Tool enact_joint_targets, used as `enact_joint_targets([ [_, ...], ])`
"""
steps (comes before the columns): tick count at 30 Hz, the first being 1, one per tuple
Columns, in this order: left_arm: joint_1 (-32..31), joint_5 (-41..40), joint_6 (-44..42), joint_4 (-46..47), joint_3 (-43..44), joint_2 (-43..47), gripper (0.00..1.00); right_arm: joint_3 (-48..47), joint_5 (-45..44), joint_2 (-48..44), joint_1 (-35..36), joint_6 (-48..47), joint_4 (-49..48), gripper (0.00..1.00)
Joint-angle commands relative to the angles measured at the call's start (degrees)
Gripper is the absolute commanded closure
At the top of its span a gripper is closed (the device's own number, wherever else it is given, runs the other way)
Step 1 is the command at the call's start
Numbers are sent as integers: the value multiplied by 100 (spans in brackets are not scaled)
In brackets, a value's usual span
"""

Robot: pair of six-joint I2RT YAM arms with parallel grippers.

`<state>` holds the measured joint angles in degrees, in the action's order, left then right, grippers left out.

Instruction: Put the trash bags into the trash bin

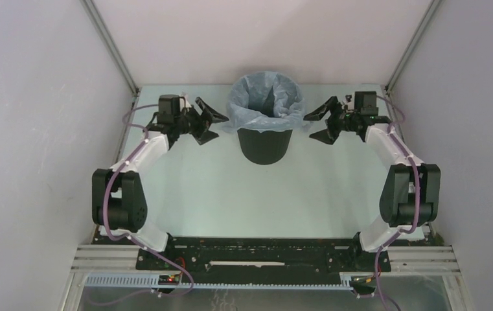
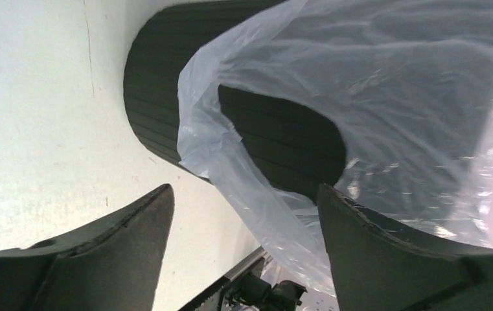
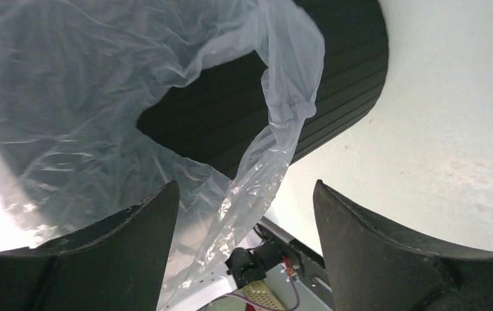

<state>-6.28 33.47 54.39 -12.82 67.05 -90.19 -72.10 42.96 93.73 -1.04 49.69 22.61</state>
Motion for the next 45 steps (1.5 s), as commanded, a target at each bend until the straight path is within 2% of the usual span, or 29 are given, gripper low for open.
enact_joint_targets([
  [1,-293,53,569,517,-386,134,21,362,-507,-408,372,1121,-873,17],
  [3,-328,-85,648,568,-506,131,33,495,-752,-468,461,1266,-997,20],
  [4,-329,-122,715,696,-567,77,39,522,-843,-454,509,1312,-1086,26],
  [5,-325,-145,712,765,-546,-24,49,529,-922,-408,549,1320,-1207,34],
  [8,-330,-132,610,753,-242,-450,69,539,-1027,-162,600,1323,-1258,61],
  [10,-330,-245,485,684,-45,-654,77,606,-1067,-14,596,1240,-1307,80],
  [13,-330,-383,286,430,187,-855,85,658,-1025,156,581,936,-1477,85],
  [15,-330,-412,179,327,302,-902,86,656,-924,260,542,758,-1560,86],
  [18,-338,-402,-49,30,444,-871,83,655,-605,340,436,499,-1498,83],
  [22,-319,-522,-706,-726,638,-501,60,653,-479,-70,271,-283,-798,50],
  [25,-195,-837,-1273,-1329,655,-76,38,653,-549,-564,74,-686,-146,33],
  [28,93,-931,-1291,-1400,366,387,22,656,-510,-951,-147,-945,297,26],
  [32,502,-1109,-1112,-1214,157,733,12,657,-601,-1354,-288,-1291,791,23],
  [35,610,-856,-600,-504,142,477,8,646,-642,-1527,-305,-1622,1173,21],
  [39,712,-228,493,1524,418,-558,10,656,-515,-1817,-208,-1868,1856,20],
  [42,589,-234,965,2611,966,-1366,11,657,-623,-2108,-82,-2168,2188,19],
  [45,324,-173,1242,3121,1786,-2360,12,659,-746,-2328,-61,-2344,2448,19],
])
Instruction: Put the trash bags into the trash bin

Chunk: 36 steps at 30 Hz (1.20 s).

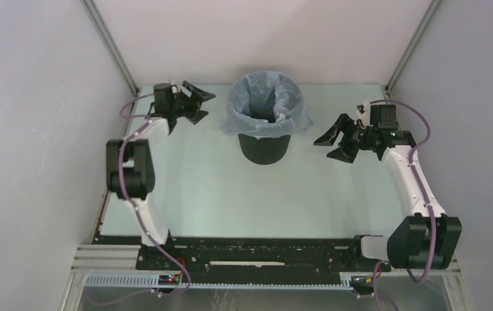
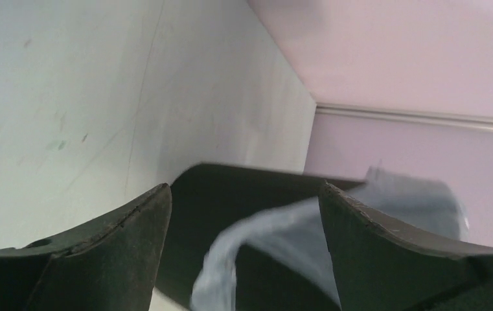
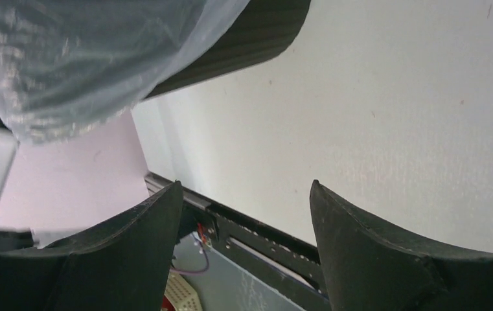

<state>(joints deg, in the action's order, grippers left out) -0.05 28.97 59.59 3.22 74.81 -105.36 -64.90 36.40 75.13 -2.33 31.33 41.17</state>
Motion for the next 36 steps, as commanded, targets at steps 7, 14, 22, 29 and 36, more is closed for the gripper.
enact_joint_targets([
  [7,-967,800,1741,1865,2843,-2710,16,-182,-63,-1053,-21,-276,425,19],
  [14,-1496,1121,2058,2223,2982,-3163,17,-798,-200,-1123,158,-183,244,20],
  [22,-2030,1285,2698,3320,1509,-2603,20,-1924,-851,-629,939,-455,489,24],
  [29,-2420,1105,2682,3408,-277,-1528,20,-2904,-1513,-4,1698,-917,991,38],
  [36,-1837,826,1745,2207,-1554,-63,16,-3146,-2739,701,2707,-1617,1418,44],
])
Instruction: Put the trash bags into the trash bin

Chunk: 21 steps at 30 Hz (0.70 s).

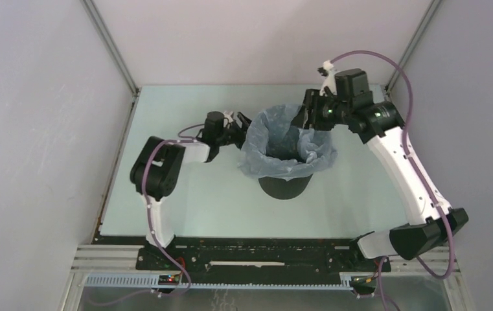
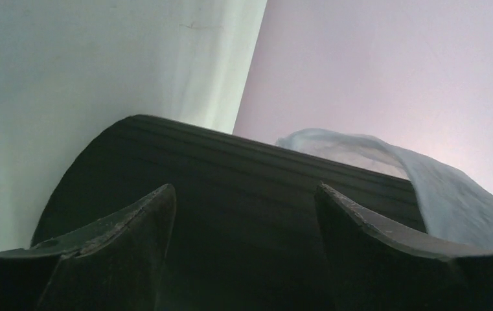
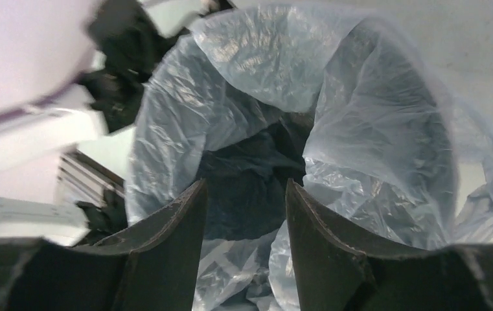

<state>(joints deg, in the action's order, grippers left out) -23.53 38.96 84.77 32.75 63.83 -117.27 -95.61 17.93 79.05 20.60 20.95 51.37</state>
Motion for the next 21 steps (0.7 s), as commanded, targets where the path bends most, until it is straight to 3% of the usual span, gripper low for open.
enact_joint_targets([
  [1,659,-259,-1161,-1301,-516,1432,15,-58,-1061,429,511,-661,520,45],
  [5,1209,-723,-3049,-3870,-224,2440,11,338,-1866,594,838,-1024,697,47],
  [8,1323,-1088,-3762,-4957,-49,3072,10,1048,-2835,549,927,-1314,-3,47],
  [11,1309,-1214,-3734,-5275,-300,3786,10,1258,-3866,885,913,-1390,-244,46],
  [15,1255,-1366,-3490,-5253,-1063,4848,9,1213,-3674,1226,1065,-1557,-511,46],
  [21,1241,-1247,-3355,-5455,-1474,5504,8,472,-3382,1036,1218,-1265,220,37],
])
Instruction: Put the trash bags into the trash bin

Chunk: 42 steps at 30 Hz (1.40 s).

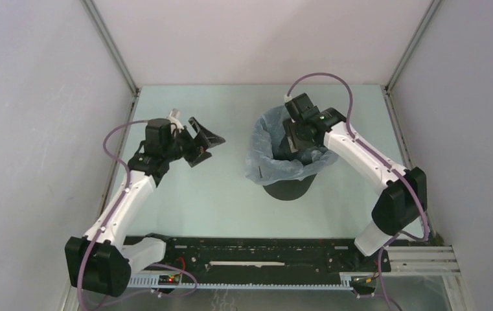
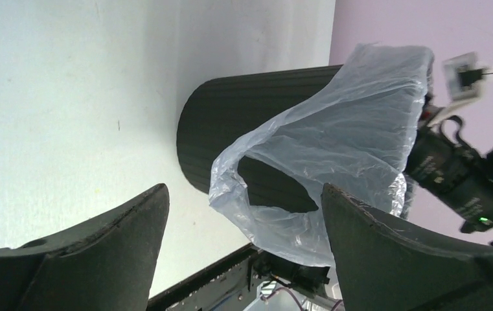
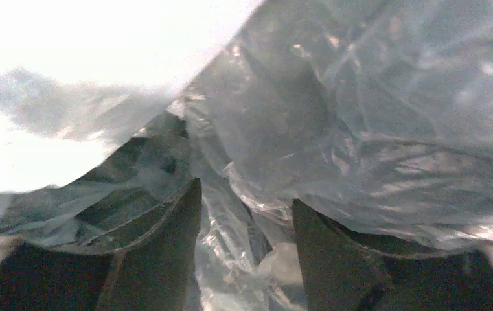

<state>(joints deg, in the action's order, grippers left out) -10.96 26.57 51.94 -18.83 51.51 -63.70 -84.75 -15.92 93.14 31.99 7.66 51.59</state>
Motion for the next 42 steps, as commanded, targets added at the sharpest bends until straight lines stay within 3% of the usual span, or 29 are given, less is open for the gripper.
enact_joint_targets([
  [1,-38,51,1,-270,-276,150,8,-700,80,-487,86,104,266,33],
  [4,-270,107,119,-201,-247,74,8,-868,305,-806,154,221,313,24],
  [7,-705,118,250,-144,-141,-130,8,-778,485,-913,178,354,33,22],
  [9,-1035,98,395,7,-123,-281,9,-728,500,-846,174,562,-227,27],
  [14,-1458,45,744,402,-284,-625,10,-414,788,-582,159,1137,-1592,51],
  [20,-1488,152,882,544,-577,-926,9,-181,537,109,185,1620,-2783,52],
  [24,-1497,86,912,561,-656,-874,10,-201,295,406,222,1653,-2539,52],
  [28,-1497,37,819,533,-606,-782,10,243,216,-399,308,1329,-2773,47],
  [31,-1497,37,788,545,-556,-950,10,257,457,-898,309,1171,-2439,38],
  [36,-1504,86,668,669,-587,-1310,18,434,799,-1323,308,1010,-1727,34],
  [42,-1555,307,599,828,-462,-1910,31,1047,928,-1297,306,1213,-1807,36],
])
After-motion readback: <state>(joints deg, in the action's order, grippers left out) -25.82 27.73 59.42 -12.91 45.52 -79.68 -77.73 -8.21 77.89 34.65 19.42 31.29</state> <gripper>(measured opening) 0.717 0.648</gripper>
